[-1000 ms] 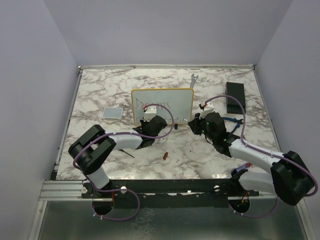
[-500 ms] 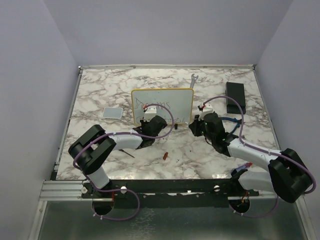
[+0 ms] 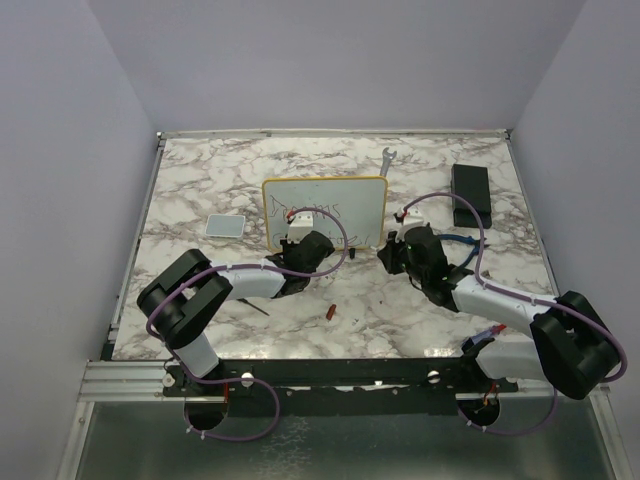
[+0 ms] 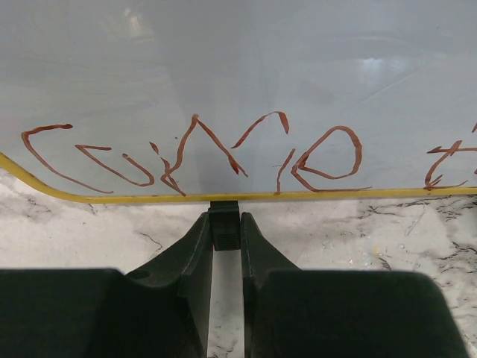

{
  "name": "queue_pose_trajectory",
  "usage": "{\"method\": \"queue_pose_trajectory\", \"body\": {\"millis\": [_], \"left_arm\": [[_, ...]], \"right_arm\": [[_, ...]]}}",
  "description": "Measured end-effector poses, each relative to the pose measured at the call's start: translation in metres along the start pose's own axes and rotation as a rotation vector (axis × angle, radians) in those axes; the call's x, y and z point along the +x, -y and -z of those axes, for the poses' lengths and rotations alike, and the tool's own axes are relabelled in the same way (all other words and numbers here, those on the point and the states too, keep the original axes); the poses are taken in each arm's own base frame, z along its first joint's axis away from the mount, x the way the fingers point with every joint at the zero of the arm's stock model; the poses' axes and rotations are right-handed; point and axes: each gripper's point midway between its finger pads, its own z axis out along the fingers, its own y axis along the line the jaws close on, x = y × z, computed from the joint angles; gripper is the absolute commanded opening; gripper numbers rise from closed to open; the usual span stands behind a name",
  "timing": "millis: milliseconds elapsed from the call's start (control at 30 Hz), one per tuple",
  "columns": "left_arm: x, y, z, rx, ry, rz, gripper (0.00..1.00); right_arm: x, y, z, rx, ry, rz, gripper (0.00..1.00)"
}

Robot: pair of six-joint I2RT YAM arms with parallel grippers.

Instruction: Write a sentence on the whiteboard

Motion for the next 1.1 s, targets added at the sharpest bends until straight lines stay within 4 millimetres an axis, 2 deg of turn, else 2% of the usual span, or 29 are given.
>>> {"method": "queue_pose_trajectory", "body": {"millis": [1100], "left_arm": [[0.0004, 0.0000, -0.0002, 0.000, -0.001, -0.001, 0.00]], "right_arm": [[-0.0007, -0.0060, -0.0043, -0.032, 0.007, 0.005, 0.01]]}}
